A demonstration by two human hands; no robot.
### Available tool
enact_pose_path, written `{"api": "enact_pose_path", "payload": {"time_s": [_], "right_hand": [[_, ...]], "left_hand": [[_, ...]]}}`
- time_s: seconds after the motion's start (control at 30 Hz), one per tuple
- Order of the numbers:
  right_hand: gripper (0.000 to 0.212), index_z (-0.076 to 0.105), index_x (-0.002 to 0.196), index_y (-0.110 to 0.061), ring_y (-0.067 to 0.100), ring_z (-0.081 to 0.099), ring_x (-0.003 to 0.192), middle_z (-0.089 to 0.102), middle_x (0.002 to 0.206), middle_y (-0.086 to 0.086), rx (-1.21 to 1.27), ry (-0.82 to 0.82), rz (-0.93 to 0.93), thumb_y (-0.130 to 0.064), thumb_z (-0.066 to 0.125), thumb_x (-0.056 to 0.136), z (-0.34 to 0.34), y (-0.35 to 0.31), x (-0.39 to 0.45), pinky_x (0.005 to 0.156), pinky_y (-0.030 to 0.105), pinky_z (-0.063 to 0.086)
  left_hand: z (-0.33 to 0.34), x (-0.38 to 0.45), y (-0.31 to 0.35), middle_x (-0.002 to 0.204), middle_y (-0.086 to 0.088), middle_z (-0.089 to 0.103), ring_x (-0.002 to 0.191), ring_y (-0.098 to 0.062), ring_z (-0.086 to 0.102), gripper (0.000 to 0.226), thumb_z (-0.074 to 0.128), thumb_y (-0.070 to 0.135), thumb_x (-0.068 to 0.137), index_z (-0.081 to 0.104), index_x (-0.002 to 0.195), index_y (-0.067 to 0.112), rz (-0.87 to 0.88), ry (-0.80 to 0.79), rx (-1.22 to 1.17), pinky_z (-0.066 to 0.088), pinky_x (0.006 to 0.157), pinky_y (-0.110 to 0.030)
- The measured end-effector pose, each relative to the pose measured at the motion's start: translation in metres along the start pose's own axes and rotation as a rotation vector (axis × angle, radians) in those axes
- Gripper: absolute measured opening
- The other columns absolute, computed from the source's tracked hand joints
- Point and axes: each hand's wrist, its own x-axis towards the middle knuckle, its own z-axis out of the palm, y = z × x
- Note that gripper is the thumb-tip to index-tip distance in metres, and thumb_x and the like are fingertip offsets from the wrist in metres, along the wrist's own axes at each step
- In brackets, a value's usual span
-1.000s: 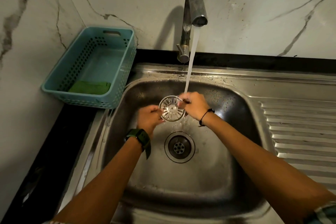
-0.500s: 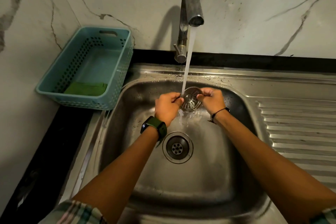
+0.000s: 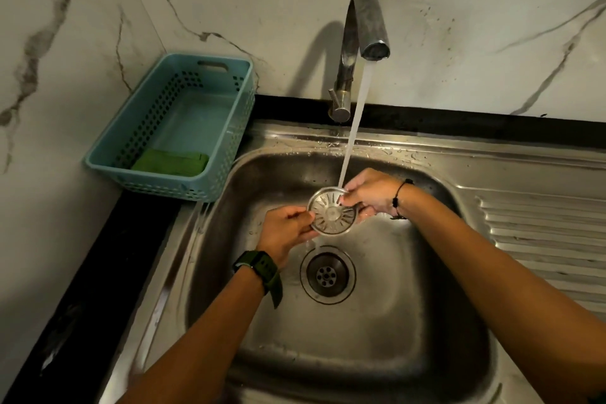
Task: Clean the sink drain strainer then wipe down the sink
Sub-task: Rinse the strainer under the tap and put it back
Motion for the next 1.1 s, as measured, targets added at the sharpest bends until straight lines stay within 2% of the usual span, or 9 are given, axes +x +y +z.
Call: {"api": "enact_pose_path", "payload": {"time_s": [0.2,0.37,0.53,0.63,0.73,0.83,0.9,1.0,1.1], "right_hand": [[0.028,0.06,0.114,0.004,0.014,0.06,0.071,0.066,0.089,0.012,0.025,0.133,-0.017,0.004,0.054,0.087,-0.03,0.0,-0.01,0.045,0.015,0.049],[0.025,0.067,0.106,-0.002,0.029,0.066,0.098,0.069,0.105,0.016,-0.225,0.281,-0.098,-0.018,0.06,0.088,-0.037,-0.018,-0.005,0.089,0.041,0.055],[0.013,0.069,0.09,0.003,0.021,0.063,0.072,0.069,0.09,0.019,-0.066,0.456,-0.288,0.003,0.056,0.085,-0.029,-0.045,0.008,0.065,0.025,0.056],[0.012,0.069,0.087,0.001,0.032,0.065,0.078,0.067,0.085,0.021,0.061,0.646,-0.39,-0.004,0.058,0.087,-0.033,-0.068,0.017,0.076,0.038,0.058],[0.026,0.07,0.091,-0.002,0.032,0.066,0.09,0.071,0.093,0.019,-0.219,0.879,-0.455,-0.025,0.059,0.088,-0.04,-0.088,0.023,0.073,0.028,0.048],[0.04,0.066,0.085,-0.006,0.029,0.063,0.079,0.065,0.079,0.015,-0.476,0.851,-0.434,-0.044,0.057,0.086,-0.043,-0.101,0.025,0.061,0.026,0.04],[0.045,0.058,0.078,-0.01,0.026,0.055,0.068,0.054,0.072,0.009,-0.687,0.831,-0.378,-0.054,0.053,0.083,-0.042,-0.107,0.026,0.058,0.028,0.038],[0.036,0.052,0.076,-0.012,0.024,0.047,0.067,0.048,0.071,0.008,-0.882,0.848,-0.4,-0.045,0.048,0.089,-0.04,-0.114,0.025,0.059,0.031,0.038],[0.028,0.05,0.073,-0.013,0.025,0.048,0.067,0.048,0.072,0.007,-0.821,0.861,-0.404,-0.035,0.047,0.091,-0.037,-0.115,0.025,0.06,0.029,0.037]], "left_hand": [[0.03,0.009,0.021,0.092,-0.007,0.067,0.081,-0.012,0.066,0.016,0.057,0.003,0.086,0.064,0.1,0.002,0.106,-0.063,0.067,0.057,0.061,-0.017],[0.036,0.021,0.035,0.096,-0.008,0.067,0.086,-0.017,0.066,0.013,0.059,0.004,0.084,0.064,0.096,0.005,0.168,-0.069,0.142,0.057,0.068,-0.021],[0.016,0.021,0.028,0.085,-0.002,0.069,0.077,-0.011,0.067,0.013,0.06,0.004,0.084,0.065,0.081,0.015,0.157,-0.042,0.135,0.055,0.06,-0.016],[0.011,0.018,0.017,0.083,-0.001,0.069,0.075,-0.009,0.067,0.014,0.06,0.004,0.084,0.065,0.079,0.016,0.13,-0.055,0.114,0.054,0.058,-0.016],[0.012,0.018,0.007,0.087,-0.005,0.068,0.077,-0.012,0.065,0.009,0.06,0.004,0.084,0.066,0.084,0.01,0.1,-0.047,0.137,0.056,0.062,-0.019],[0.018,0.016,0.002,0.096,-0.012,0.067,0.084,-0.019,0.065,0.015,0.059,0.002,0.084,0.064,0.097,0.0,0.076,-0.06,0.138,0.057,0.071,-0.025],[0.022,0.014,0.002,0.096,-0.012,0.067,0.082,-0.017,0.065,0.017,0.058,0.002,0.085,0.064,0.1,-0.002,0.08,-0.072,0.124,0.057,0.066,-0.021],[0.024,0.011,0.007,0.094,-0.014,0.064,0.077,-0.014,0.063,0.018,0.056,0.0,0.085,0.062,0.102,-0.005,0.093,-0.073,0.103,0.057,0.063,-0.019],[0.023,0.01,0.012,0.091,-0.012,0.064,0.076,-0.014,0.062,0.02,0.056,-0.001,0.086,0.061,0.104,-0.008,0.11,-0.081,0.099,0.057,0.063,-0.018]]}}
